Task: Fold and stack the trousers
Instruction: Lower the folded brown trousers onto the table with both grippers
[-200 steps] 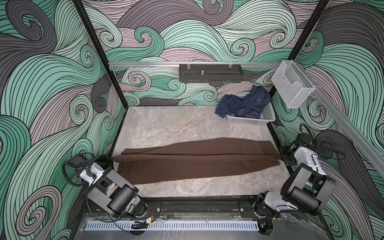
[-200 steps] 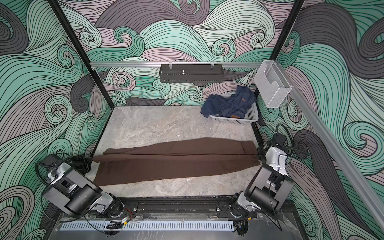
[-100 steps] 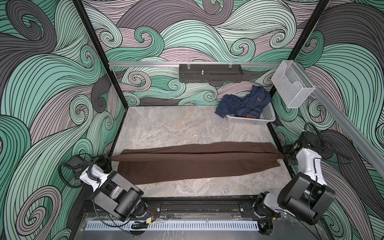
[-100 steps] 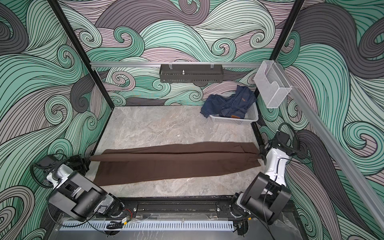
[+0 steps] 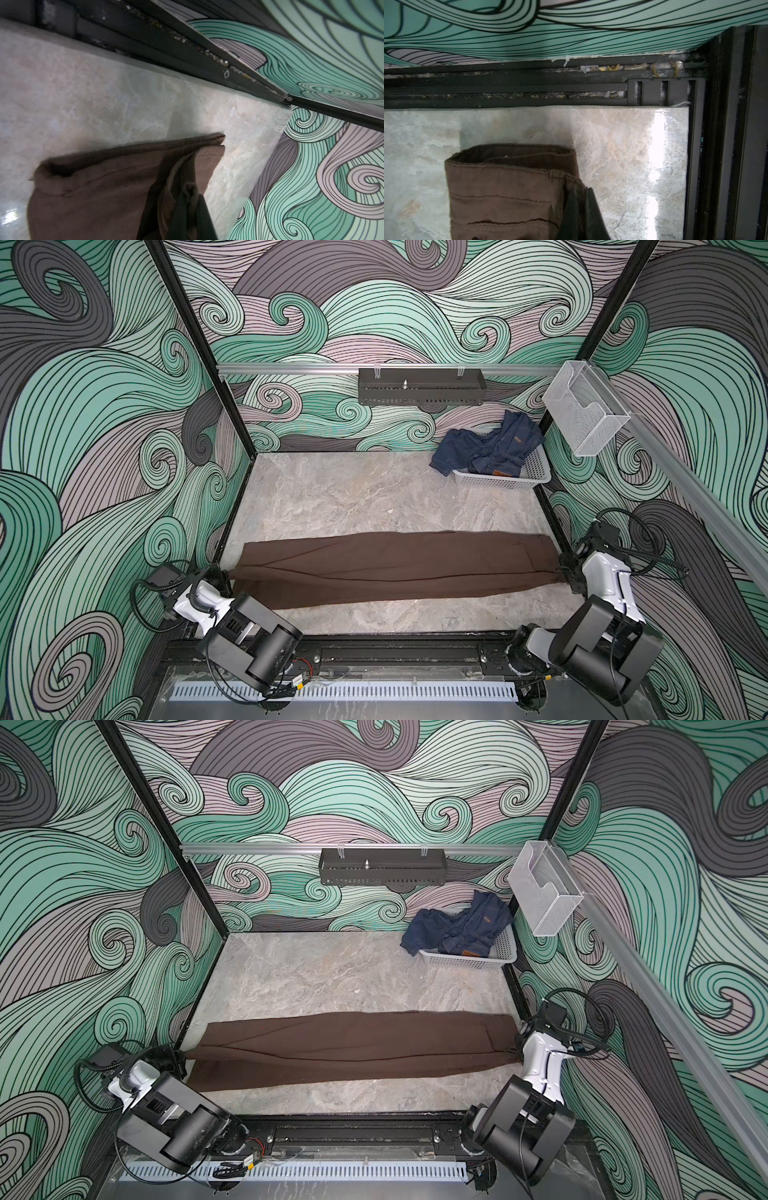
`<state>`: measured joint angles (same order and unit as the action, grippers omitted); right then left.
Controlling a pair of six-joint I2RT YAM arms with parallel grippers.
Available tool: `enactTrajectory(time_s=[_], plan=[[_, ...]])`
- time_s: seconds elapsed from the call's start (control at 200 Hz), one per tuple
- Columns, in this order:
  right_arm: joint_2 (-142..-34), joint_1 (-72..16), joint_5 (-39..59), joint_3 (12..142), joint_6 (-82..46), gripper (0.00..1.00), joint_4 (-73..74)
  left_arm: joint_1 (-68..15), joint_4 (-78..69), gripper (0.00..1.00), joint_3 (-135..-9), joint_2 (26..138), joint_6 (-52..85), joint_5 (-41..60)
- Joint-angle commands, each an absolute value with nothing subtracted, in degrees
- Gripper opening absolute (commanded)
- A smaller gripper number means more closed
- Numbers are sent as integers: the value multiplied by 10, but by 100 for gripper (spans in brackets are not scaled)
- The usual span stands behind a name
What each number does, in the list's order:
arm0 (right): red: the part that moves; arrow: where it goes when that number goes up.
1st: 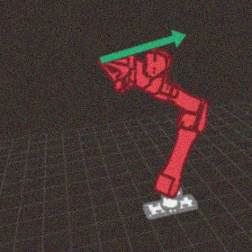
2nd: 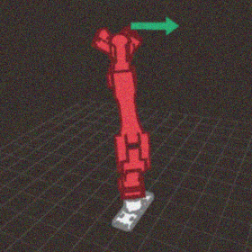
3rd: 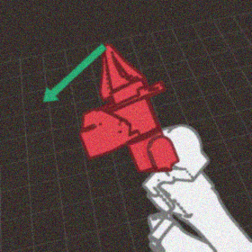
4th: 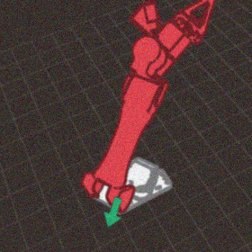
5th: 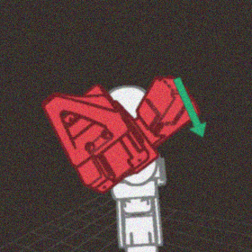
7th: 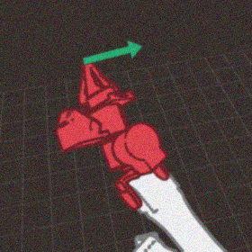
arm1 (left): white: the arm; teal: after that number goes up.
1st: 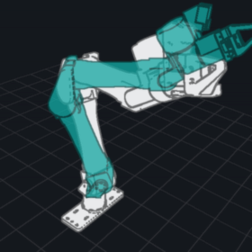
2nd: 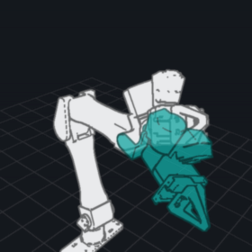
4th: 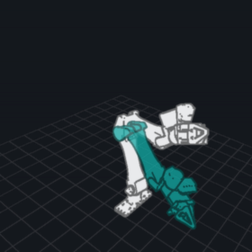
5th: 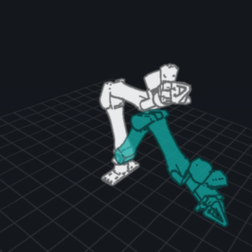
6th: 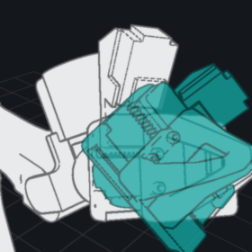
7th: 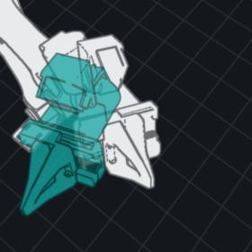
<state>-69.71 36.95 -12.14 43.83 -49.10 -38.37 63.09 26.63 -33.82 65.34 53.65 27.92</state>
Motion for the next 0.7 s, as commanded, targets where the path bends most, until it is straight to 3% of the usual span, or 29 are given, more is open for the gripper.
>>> enactTrajectory(time_s=[0.0,0.33,0.53,0.695], plan=[[-694,374,-161,436,-492,0,-366,641,265,0,-340,662,520,253],[-727,358,-85,478,-534,0,-343,624,167,0,-350,703,570,319],[-827,265,-67,639,-551,0,-348,525,146,0,-493,764,622,293],[-849,243,-52,700,-537,0,-311,503,127,0,-573,804,650,298]])
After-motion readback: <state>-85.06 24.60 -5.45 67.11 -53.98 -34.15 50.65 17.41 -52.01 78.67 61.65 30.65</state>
